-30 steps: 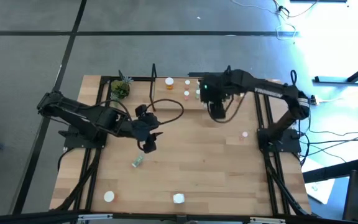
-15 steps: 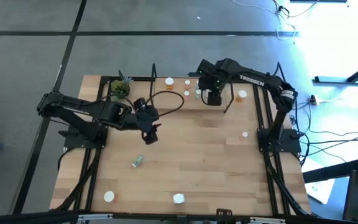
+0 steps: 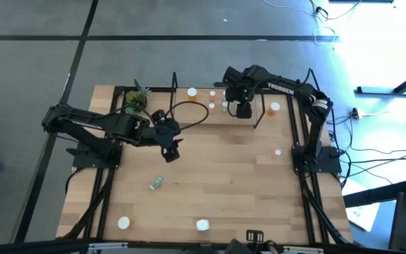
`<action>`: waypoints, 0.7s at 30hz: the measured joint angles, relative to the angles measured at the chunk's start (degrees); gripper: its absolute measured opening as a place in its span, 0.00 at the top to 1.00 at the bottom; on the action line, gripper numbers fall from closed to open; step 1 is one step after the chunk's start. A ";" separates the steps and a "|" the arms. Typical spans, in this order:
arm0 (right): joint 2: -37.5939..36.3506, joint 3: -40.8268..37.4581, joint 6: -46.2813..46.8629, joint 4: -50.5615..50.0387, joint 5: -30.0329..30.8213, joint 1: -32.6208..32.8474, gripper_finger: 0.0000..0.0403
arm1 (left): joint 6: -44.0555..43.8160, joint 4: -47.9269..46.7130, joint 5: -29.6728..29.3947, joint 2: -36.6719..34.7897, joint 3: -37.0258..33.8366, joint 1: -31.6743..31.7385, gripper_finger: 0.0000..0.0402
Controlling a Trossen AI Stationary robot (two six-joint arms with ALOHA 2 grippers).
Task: Pick and place medicine bottles onto shelf by color
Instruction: Put the right white pill bottle on the shelf aligned with the white bottle
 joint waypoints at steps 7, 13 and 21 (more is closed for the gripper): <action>0.00 -0.02 -0.17 0.63 -0.02 -0.27 0.54 | -0.08 0.02 0.00 0.00 0.00 0.00 0.52; 0.00 -0.77 -0.40 1.71 -0.11 -0.55 0.54 | -0.48 0.07 0.00 0.00 0.00 0.00 0.52; 0.04 -3.05 -0.38 2.67 -0.02 -1.14 0.54 | -0.52 0.09 0.00 0.02 0.00 0.00 0.52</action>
